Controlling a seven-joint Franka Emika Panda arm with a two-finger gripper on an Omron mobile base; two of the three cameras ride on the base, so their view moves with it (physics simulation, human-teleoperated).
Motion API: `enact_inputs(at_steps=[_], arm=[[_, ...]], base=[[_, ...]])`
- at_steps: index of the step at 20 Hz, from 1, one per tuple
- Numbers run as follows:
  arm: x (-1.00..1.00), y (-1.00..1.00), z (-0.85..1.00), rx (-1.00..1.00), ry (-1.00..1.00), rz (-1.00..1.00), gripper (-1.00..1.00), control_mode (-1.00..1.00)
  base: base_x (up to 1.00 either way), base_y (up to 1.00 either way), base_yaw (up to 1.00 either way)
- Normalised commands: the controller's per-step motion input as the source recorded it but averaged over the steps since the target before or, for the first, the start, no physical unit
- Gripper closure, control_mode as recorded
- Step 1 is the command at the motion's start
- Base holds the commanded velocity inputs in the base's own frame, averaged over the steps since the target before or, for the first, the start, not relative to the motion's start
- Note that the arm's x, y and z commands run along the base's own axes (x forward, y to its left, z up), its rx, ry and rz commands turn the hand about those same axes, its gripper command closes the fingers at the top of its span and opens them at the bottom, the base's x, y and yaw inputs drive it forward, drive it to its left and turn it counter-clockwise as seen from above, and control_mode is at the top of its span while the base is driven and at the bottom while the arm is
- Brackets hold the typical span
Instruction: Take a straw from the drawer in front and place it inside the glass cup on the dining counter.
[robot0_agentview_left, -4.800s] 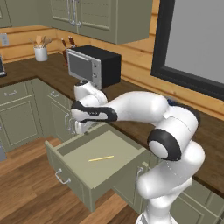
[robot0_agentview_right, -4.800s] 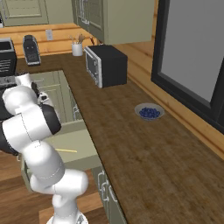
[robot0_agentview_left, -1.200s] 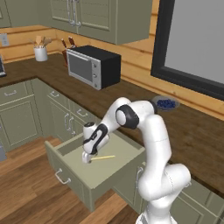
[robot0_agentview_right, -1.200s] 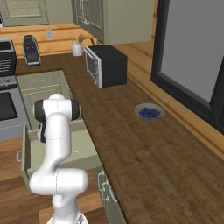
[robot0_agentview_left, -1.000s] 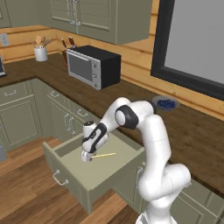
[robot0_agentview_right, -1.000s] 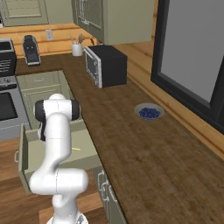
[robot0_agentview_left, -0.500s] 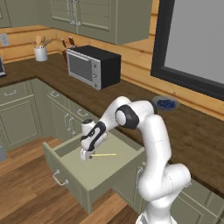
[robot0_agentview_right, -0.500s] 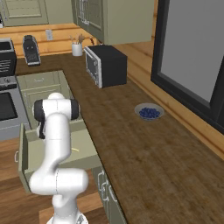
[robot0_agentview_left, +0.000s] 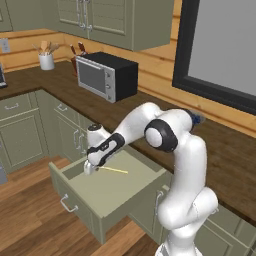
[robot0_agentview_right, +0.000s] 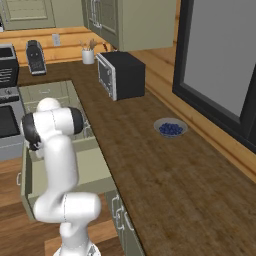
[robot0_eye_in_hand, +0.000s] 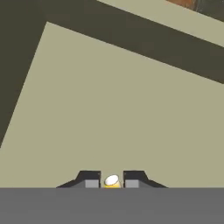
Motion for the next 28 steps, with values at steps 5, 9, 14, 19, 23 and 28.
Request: enact_inputs(at_steps=[5,9,14,19,23,28], arm=[[-0.39,0.0,1.0,0.1,-0.22,0.0,1.0,-1.0],[-0.25,-0.27,1.0,0.18,-0.25,-0.01,1.0,-1.0],[-0.22,-0.48,1.0,0.26,-0.18,-0.05,1.0,-1.0],[-0.34,-0.47,1.0,0.27,-0.13,-0.09,1.0,-1.0],[-0.78,-0.52,1.0,0.28,-0.13,-0.07,1.0,-1.0],[-0.93,-0.46,1.0,0.26,-0.06,-0.06,1.0,-1.0]], base=[[0.0,0.0,0.0],[0.0,0.0,0.0],[0.0,0.0,0.0],[0.0,0.0,0.0],[0.0,0.0,0.0],[0.0,0.0,0.0]])
